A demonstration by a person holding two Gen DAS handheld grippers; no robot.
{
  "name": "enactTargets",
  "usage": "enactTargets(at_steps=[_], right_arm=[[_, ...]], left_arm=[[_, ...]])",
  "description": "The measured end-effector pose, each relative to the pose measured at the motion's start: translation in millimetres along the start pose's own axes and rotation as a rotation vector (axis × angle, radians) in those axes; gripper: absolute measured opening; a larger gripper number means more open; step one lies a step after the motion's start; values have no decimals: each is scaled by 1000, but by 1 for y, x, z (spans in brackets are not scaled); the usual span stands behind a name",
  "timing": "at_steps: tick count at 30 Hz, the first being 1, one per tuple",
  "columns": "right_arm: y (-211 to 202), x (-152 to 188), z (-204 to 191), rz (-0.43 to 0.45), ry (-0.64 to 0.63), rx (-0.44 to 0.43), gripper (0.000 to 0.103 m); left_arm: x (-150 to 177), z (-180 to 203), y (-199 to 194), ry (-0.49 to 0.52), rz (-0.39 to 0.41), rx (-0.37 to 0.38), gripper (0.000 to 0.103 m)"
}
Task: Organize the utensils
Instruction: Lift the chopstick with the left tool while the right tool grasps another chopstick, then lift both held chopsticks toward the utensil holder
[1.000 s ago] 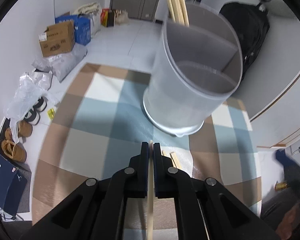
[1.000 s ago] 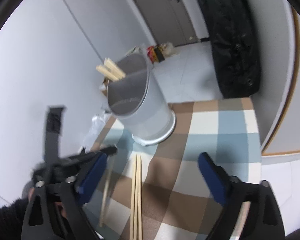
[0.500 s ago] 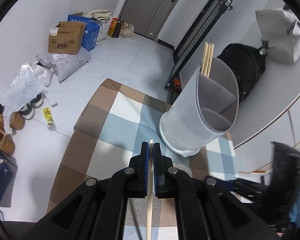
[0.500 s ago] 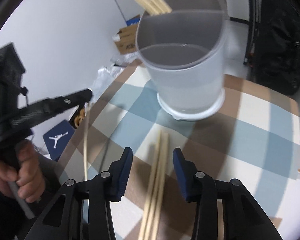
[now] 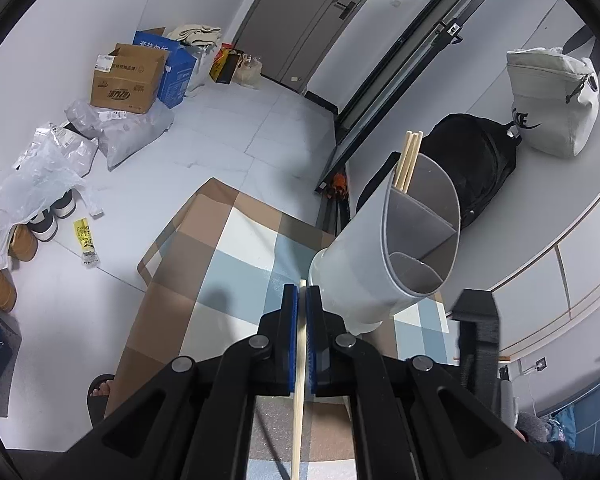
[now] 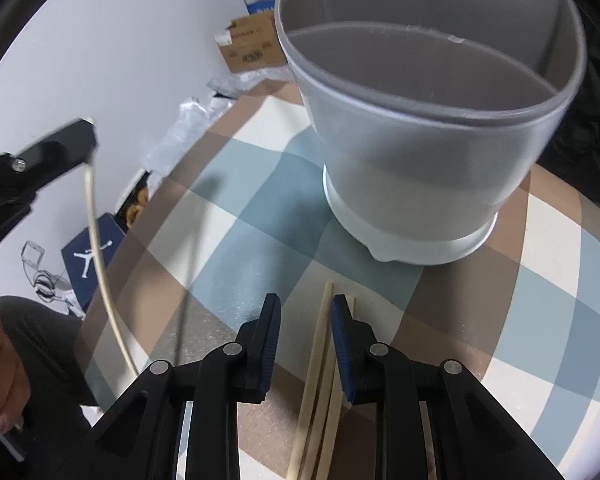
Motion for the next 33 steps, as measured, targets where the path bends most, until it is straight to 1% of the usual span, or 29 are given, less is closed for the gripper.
enactTargets(at_steps=[4,7,11,17,19,21,23,25,29,33], right_arm=[[5,-6,-1,-16,-24,17,24],[12,-13,-2,-29,-26,32,22],[12,-10,-8,-40,-74,62,22],[9,-3,-4,-45,-80,30,22],[7,-1,-5,-42,-90,36,21],[8,-2,-4,-39,-106,65,13],[10,-5,-4,-34,-103,77,6],[10,-6,-1,-34,-91,68,5],[8,-6,-3,-26,-112,86,5],[-2,-9,2,33,-48,52,4]], left_arm=[[-1,0,-1,-1,2,0,0],[-2,-2,-1,-10,0,-2,0],[-3,-5,-3,-21,3,-2,0],[-1,-3,-2,-15,0,-7,0],[-1,-1,-2,-9,-2,-10,0],[-2,1,-3,-12,-6,-9,0],[-3,5,-8,6,15,-12,0],[-1,6,-10,25,25,-28,0],[1,6,-8,25,15,-36,0],[1,6,-10,20,17,-37,0]])
Point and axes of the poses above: each gripper's, at about its wrist camera, not at the fingertips, and y roughly the way its jaws point, z to its right, x to its underside, the point moved 4 cm from there along y, roughly the way its jaws point, and after that the axes turned 6 degrees about -x, right-handed, at the moved point
